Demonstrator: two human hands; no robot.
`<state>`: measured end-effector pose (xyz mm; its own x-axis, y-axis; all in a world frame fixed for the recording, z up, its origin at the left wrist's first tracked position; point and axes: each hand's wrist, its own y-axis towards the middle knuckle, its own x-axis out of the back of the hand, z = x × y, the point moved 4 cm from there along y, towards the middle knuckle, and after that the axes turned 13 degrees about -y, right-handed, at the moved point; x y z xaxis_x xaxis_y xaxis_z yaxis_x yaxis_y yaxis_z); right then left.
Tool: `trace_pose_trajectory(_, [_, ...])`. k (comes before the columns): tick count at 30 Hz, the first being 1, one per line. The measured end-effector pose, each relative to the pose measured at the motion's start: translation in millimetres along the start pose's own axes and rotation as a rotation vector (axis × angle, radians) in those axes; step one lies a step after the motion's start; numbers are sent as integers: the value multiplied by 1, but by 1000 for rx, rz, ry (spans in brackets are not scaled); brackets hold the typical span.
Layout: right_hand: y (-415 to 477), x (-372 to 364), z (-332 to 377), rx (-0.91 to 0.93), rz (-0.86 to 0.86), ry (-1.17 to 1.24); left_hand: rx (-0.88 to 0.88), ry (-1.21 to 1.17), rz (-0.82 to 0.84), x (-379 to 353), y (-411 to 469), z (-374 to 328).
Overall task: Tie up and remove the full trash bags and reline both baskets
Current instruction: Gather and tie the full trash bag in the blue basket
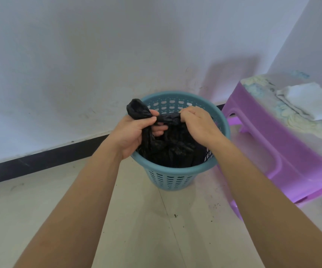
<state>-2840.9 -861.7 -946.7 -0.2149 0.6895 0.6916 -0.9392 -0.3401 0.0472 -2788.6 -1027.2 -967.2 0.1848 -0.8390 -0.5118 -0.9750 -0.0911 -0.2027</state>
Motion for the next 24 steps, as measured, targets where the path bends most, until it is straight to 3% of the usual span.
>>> trace_pose_trajectory(4, [-4, -6, 1, -38, 105, -61, -153, -194, -112, 7, 8, 2])
trace_pose_trajectory(9, [-2, -26, -5, -113, 371, -181, -108, -652, -131, 11, 8, 2])
trace_pose_trajectory(12, [-4, -32, -11, -181, 505, -155, -105, -702, -102, 11, 3, 0])
trace_pose_trajectory(15, [-6, -36, -19, -227, 578, -47, -132, -605, -83, 11, 0, -2])
trace_pose_trajectory(19, [-1, -38, -25, -333, 416, 253, -151, -511, -39, 2, -3, -3])
trace_pose_trajectory(22, [9, -34, -30, -301, 235, 303, -152, -465, 2, -5, -5, -2])
trace_pose_trajectory(24, [11, -33, -31, -241, 255, 256, -148, -469, 37, -10, -6, -2])
